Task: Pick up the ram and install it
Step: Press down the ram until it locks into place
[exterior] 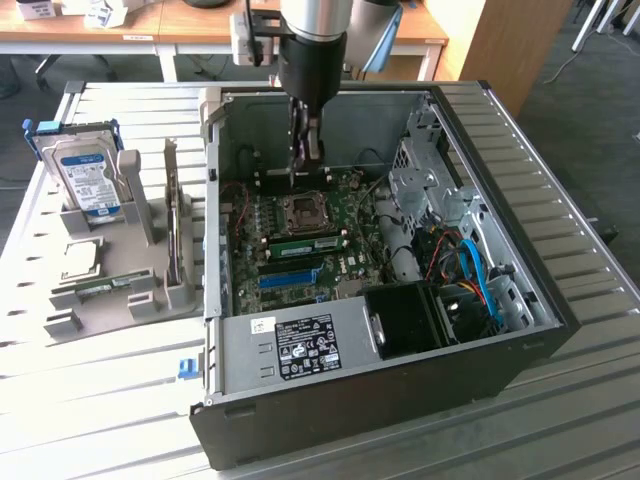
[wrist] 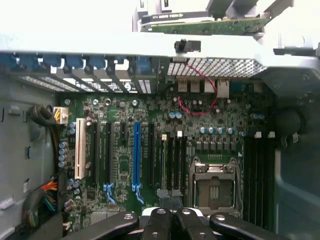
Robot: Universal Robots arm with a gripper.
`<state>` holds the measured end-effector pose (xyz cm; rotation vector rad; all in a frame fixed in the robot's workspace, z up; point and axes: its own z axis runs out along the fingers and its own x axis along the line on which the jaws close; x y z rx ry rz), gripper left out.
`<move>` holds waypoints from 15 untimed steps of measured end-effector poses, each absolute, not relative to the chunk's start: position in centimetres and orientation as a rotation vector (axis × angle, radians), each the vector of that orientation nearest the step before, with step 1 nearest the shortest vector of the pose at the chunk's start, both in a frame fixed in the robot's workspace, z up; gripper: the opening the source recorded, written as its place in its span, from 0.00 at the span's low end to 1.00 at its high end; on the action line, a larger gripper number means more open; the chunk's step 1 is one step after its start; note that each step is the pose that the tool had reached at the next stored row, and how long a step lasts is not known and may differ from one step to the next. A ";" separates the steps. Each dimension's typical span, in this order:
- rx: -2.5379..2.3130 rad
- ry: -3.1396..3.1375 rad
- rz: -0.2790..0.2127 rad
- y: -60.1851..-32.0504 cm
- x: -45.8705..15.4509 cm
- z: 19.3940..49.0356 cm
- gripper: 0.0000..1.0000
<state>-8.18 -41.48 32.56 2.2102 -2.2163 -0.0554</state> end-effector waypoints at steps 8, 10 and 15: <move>2.210 -2.216 -0.057 -41.5 -6.1 32.6 0.11; 2.209 -2.215 -0.058 -41.5 -5.6 32.6 0.11; 2.208 -2.214 -0.060 -41.5 -4.8 32.6 0.11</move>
